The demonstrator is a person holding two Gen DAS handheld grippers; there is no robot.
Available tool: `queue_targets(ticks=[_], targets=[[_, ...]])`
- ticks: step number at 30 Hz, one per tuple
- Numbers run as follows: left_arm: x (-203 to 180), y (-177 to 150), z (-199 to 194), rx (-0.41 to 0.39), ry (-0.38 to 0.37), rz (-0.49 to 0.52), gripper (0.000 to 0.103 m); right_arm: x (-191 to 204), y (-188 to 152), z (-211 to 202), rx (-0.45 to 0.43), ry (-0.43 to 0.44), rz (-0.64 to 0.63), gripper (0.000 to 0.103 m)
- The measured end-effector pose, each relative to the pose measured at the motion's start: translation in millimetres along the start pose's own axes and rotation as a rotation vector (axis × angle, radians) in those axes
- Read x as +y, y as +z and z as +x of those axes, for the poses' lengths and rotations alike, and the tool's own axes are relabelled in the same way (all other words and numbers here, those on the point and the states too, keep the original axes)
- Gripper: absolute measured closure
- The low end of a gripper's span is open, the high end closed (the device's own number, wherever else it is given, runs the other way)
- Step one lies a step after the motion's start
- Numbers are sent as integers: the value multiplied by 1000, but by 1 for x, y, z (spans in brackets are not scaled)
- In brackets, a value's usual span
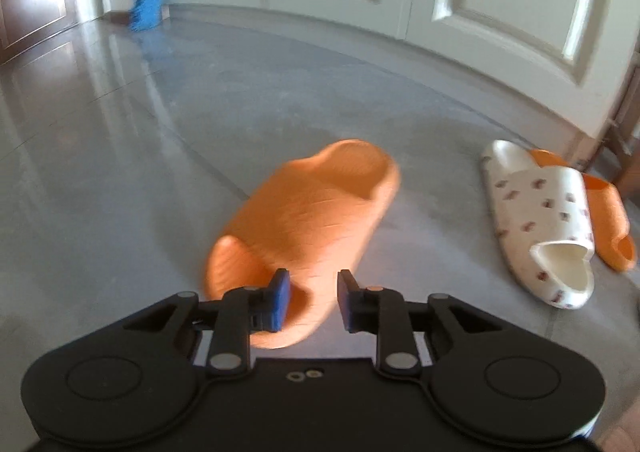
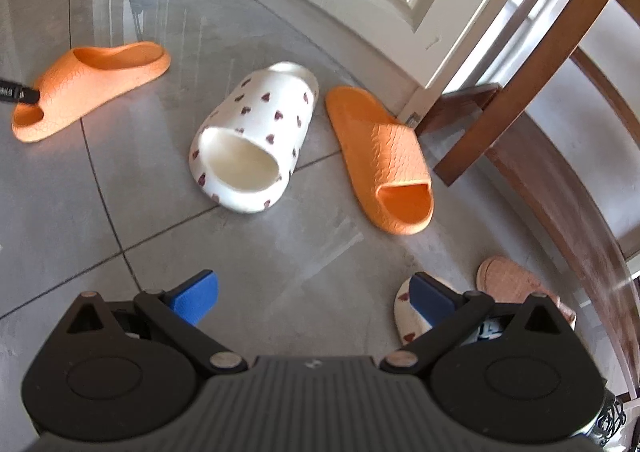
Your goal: Organize scattered shoes
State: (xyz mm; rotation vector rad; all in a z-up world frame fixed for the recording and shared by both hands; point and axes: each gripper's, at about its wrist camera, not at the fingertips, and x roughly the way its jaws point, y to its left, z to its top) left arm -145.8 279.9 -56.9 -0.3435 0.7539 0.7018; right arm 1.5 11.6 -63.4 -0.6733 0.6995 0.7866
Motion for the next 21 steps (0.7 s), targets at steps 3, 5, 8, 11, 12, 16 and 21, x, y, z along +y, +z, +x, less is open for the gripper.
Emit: queue_targets(ticks=[3,5,8,11,12,16,21], targets=[[-28,4,-7,-48,-77,98,78,-13,4,-2,-31,-35,42,0],[-45,5,-11,-82,-117,155,78,-28,4,-4,-44,-47,104,0],[-84,9,-8,-108,-202,290,78,-45,2,-6,-47,-52,180,0],[-110,9,-2,-101,-264,369,77,-60,-4,-7,-29,-51,243,0],[-117,8,-1,-102,-271,393,76,-61,-6,-8,-21,-55,246,0],[-146,3,5,-131,-261,493,66,-59,-16,-8,7,-75,229,0],[-175,-9,11,-212,-206,626,65,-66,-25,-14,19,-94,244,0]])
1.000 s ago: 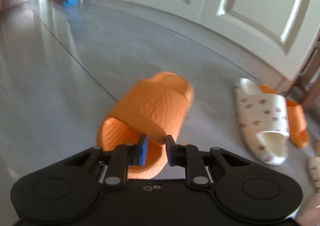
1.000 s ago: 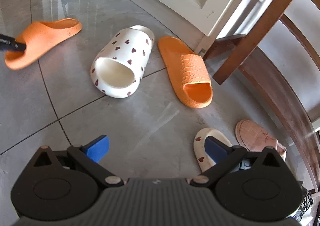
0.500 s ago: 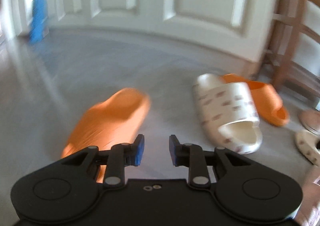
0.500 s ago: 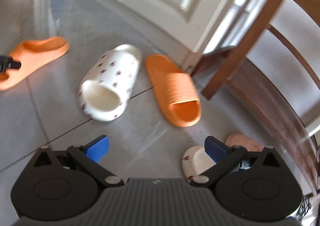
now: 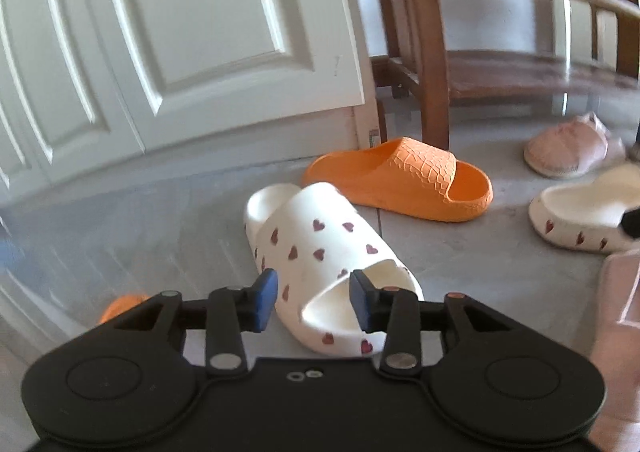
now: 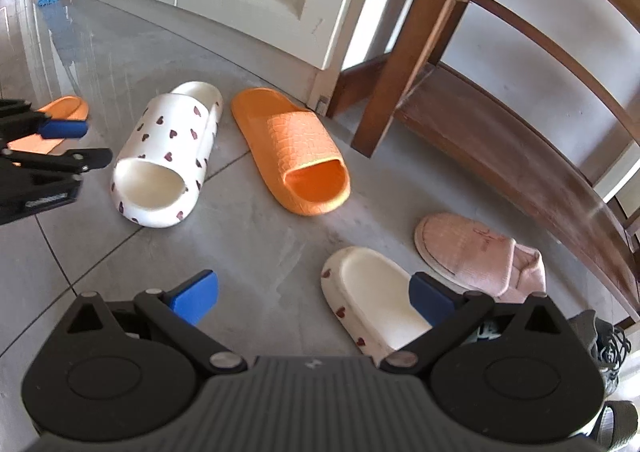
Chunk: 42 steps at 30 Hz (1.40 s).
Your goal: Organize scattered shoes
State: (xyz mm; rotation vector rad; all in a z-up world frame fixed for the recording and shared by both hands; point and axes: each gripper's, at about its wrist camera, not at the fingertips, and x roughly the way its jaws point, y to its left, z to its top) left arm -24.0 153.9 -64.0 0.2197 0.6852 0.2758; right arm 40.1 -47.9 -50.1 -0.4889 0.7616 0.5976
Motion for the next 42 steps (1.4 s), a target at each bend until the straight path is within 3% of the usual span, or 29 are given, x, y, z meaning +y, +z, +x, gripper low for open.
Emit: queue_targets(ticks=[2,9,17,20,22,28,32,36,38,42], targets=[[-6,0,2,-11,7,39,63,-5,-2,-2,-1,-11,13,0],[-44,-17,21,-54,141,309,62,-28,-10,-6,24,-58,76,0],[-56,-29,53,-37,231,427,61,-30,-18,-14,42,-53,74,0],[-56,-25,65,-31,238,429,61,-33,-20,-16,46,-49,89,0],[-50,-22,69,-51,222,405,69,-36,-22,-16,50,-43,103,0],[-53,-26,60,-108,144,436,71,-40,-28,-19,47,-13,125,0],[-64,-38,40,-174,58,486,72,-39,-30,-18,55,-17,120,0],[-80,-50,9,-218,-81,527,77,-41,-31,-24,47,-25,117,0],[-91,-56,-6,-240,-149,557,88,-42,-31,-26,44,-26,117,0],[-113,-61,-28,-268,-190,582,86,-42,-34,-33,45,-31,101,0]])
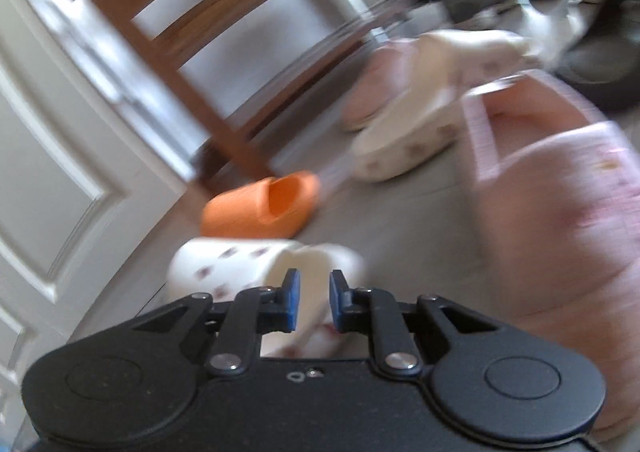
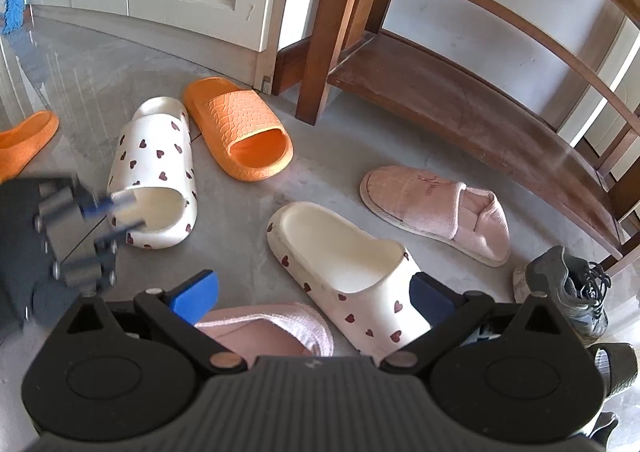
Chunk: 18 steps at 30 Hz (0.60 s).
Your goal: Organize scattered shoes
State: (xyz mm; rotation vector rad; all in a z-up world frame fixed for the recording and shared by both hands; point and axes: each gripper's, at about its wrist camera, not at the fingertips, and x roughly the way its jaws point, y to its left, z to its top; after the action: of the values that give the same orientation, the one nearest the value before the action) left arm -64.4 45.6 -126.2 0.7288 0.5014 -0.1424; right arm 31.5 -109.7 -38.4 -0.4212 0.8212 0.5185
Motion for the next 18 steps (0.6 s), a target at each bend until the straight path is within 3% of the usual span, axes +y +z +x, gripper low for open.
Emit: queue_targets(ticks=[2,5,12,16,18], targets=[[3,5,-6,12,7,-65,74,0,-1,-4,-5,-2,-12,0],[19,7,-5,52,-21,-196,71,0,-2,-11,-21,-8,-29,0],[90,-11,41,205,-228,-952,72,2,-5,-12,6,9,-29,0],[112,-10,32,136,-226,-1052,72,7,-5,-15,-15,-7,-77,0],[129,-7,28,95,-249,-999,70,8,-7,-16,-18,-8,-93,0]])
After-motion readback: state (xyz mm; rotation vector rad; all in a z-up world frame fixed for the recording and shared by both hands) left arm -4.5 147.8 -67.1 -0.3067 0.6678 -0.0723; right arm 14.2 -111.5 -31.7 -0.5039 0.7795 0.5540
